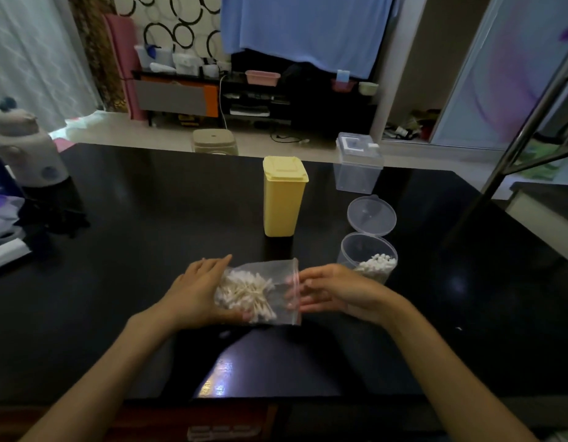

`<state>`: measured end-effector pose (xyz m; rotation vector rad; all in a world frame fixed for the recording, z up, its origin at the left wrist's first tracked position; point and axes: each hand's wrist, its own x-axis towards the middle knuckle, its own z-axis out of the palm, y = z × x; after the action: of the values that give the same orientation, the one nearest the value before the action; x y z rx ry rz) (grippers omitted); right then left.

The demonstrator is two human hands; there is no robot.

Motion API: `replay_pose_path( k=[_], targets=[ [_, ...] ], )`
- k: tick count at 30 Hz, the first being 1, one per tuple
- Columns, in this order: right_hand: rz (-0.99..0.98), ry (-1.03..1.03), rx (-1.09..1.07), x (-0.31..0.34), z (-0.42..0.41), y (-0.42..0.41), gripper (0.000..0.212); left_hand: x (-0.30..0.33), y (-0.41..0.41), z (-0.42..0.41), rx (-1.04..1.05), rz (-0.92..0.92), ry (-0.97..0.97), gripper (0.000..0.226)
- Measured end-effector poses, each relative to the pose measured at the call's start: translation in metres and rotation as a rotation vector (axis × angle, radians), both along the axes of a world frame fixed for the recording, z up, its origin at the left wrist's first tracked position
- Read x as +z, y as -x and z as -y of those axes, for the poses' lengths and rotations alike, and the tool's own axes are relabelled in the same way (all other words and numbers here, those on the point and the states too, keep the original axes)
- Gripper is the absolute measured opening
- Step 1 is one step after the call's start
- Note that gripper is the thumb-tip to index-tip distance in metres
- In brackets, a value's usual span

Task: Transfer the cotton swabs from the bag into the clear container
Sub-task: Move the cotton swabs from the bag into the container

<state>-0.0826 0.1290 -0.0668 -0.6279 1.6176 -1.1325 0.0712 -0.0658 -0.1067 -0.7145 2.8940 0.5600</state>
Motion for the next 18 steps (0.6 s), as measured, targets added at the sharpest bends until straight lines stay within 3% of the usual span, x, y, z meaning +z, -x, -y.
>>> replay_pose_path(
  k=[3, 8, 12, 18],
  targets=[
    [-0.157, -0.149, -0.014, -0.015, 0.004, -0.009, 0.024, -0.006, 0.001, -0.006, -0.028, -0.053, -0.006, 0.135],
    [-0.285, -0.192, -0.057, -0.028, 0.018, -0.021, 0.02, -0.012, 0.004, -0.019, -0.078, -0.122, -0.086, 0.128],
    [-0.497, -0.263, 0.028, -0.038, 0.029, -0.022, 0.025, -0.013, 0.007, -0.026, -0.108, -0.173, -0.199, 0.122],
    [-0.276, -0.129, 0.0, -0.037, 0.027, -0.022, 0.028, -0.014, 0.013, -0.04, -0.11, -0.351, -0.306, 0.109]
  ],
)
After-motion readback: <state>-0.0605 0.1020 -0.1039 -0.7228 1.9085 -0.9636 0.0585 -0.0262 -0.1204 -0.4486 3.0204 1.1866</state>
